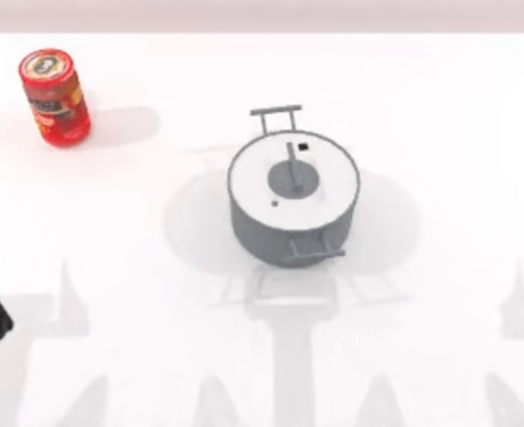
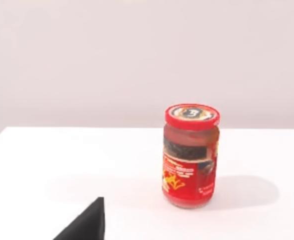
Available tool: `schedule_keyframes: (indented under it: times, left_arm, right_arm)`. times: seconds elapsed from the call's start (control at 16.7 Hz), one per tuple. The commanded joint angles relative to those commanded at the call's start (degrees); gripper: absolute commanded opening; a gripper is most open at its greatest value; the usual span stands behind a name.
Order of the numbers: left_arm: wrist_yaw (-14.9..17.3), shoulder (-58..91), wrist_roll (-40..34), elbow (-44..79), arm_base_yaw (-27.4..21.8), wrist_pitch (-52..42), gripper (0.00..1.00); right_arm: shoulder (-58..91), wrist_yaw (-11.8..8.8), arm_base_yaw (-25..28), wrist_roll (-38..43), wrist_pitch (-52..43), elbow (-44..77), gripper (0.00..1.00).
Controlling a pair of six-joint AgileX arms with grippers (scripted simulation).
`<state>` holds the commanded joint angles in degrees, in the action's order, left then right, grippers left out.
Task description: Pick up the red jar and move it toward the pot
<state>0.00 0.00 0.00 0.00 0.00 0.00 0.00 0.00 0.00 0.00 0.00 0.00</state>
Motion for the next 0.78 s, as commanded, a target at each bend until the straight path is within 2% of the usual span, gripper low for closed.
schedule_keyframes:
  times: [0.36, 0.78]
  left_arm:
    - [0.5, 5.1, 0.9, 3.7, -0.2, -3.0, 1.0]
    - [2.7, 29.1, 5.3, 27.0, -0.5, -15.9, 1.0]
  right_arm:
    - [0.0, 0.0, 0.0, 0.0, 0.0, 0.0, 1.0]
    - [0.0, 0.0, 0.0, 0.0, 0.0, 0.0, 1.0]
